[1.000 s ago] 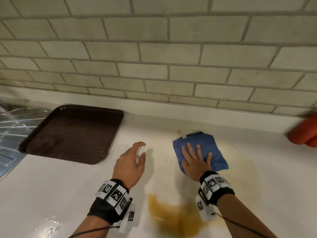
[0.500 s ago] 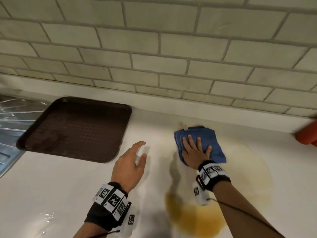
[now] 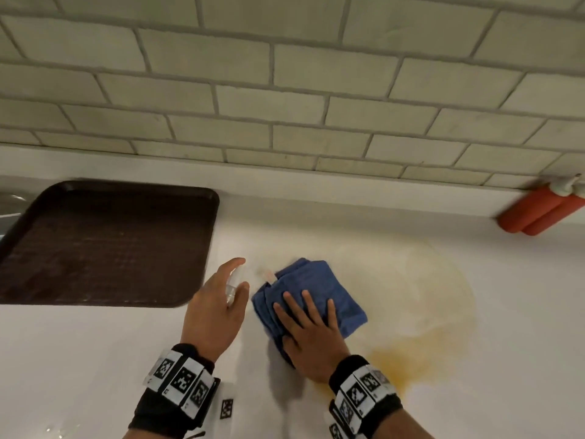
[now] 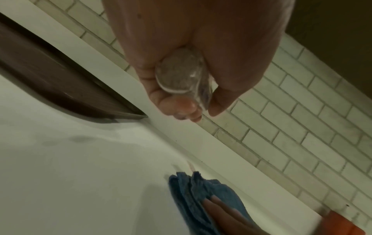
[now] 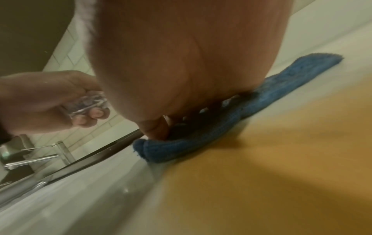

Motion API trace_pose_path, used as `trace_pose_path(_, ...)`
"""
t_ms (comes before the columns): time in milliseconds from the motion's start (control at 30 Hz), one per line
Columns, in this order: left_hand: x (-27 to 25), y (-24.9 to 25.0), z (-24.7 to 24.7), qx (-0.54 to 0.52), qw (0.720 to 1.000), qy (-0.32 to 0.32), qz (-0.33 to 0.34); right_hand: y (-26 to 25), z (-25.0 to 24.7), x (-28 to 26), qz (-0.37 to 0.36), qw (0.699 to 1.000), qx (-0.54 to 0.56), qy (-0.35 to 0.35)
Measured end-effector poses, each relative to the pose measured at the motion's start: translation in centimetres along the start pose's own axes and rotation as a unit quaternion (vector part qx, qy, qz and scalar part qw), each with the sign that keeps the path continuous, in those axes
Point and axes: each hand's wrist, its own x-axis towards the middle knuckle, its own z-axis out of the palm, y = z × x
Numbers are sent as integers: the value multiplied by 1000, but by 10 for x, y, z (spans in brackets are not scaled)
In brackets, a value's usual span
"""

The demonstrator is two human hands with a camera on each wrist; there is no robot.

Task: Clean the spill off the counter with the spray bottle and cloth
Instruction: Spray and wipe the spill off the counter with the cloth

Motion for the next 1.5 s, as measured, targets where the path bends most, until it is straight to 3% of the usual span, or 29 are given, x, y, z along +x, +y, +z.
trace_pose_path(167,-9,14,14,-13,999,-30,8,22,-6,-10,19,999,27,-2)
trace_pose_path(433,-16,41,31,-4,999,-40,18,78,-49,59,94,992,72,-51)
trace_pose_path(567,-11,52,39,-3,999,-34,20,116,-64,69,131,985,90,-67)
trace_pose_path(933,-11,89,72,-65,998,-21,-8,213,-34,-23,231,964,134,-15)
trace_pose_path(1200,-34,120,111,-49,999,-10,4,208,11,-136,272,952,144,-5)
trace_pose_path(1333,-42,131,120,-25,1000,-1,8,215,10,-136,268,952,148,-22)
trace_pose_path(1500,-53,134,116,-9,1000,14,-12,254,-20,-84,253,954,154,-35)
